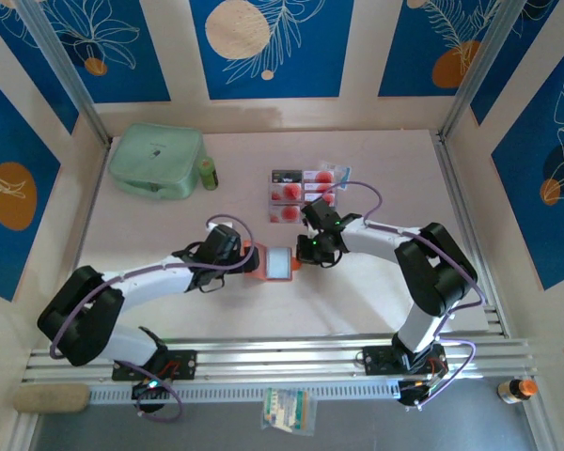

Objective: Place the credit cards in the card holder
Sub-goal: Move the card holder to the center of the table, then pick up the credit card from the storage box.

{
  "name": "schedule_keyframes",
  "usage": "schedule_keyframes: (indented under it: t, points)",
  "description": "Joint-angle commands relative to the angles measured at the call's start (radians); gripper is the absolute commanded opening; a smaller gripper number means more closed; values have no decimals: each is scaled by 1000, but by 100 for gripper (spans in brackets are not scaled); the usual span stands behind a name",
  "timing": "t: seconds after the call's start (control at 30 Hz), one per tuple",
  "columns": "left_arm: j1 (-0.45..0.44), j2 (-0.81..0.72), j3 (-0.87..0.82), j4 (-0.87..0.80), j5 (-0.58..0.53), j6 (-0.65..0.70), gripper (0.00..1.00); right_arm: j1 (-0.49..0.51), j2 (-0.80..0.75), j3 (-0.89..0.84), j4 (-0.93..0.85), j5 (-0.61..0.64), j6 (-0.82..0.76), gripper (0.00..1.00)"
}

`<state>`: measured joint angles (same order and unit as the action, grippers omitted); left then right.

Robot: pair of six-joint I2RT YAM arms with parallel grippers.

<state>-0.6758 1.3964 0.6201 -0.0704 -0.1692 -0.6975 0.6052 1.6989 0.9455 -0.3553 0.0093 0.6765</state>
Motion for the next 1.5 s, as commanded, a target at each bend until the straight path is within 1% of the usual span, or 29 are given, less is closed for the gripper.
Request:
schedule_keyframes:
  t: [0.0,0.37,0.63,0.7,0.83,0.87,1.0,1.1,1.17,1.3,1.47]
  points:
    - [8,15,41,-6,32,15,100,-14,-28,-22,-8,6,-11,0]
    - [7,106,90,-2,84,32,100,-44,-64,-53,-6,8,-6,0]
    - [6,112,22,-1,37,30,100,-68,-106,-95,7,-5,3,0]
    - [6,124,18,4,34,33,100,-73,-119,-98,3,-13,3,5]
    - [6,152,21,11,30,34,100,-95,-172,-71,-38,-18,-23,22]
    - [7,154,23,11,28,34,100,-105,-186,-59,-51,-17,-34,25]
    - [7,156,24,12,28,35,100,-152,-230,19,-98,-28,-125,37]
    - [6,158,28,12,28,31,100,-174,-208,116,-146,-28,-237,42]
    - [7,155,27,12,28,28,100,-182,-170,193,-184,-33,-302,42]
    - [7,153,27,9,30,21,100,-179,-48,368,-269,-47,-441,42]
    - [6,142,33,-7,27,7,100,-142,108,572,-360,8,-582,43]
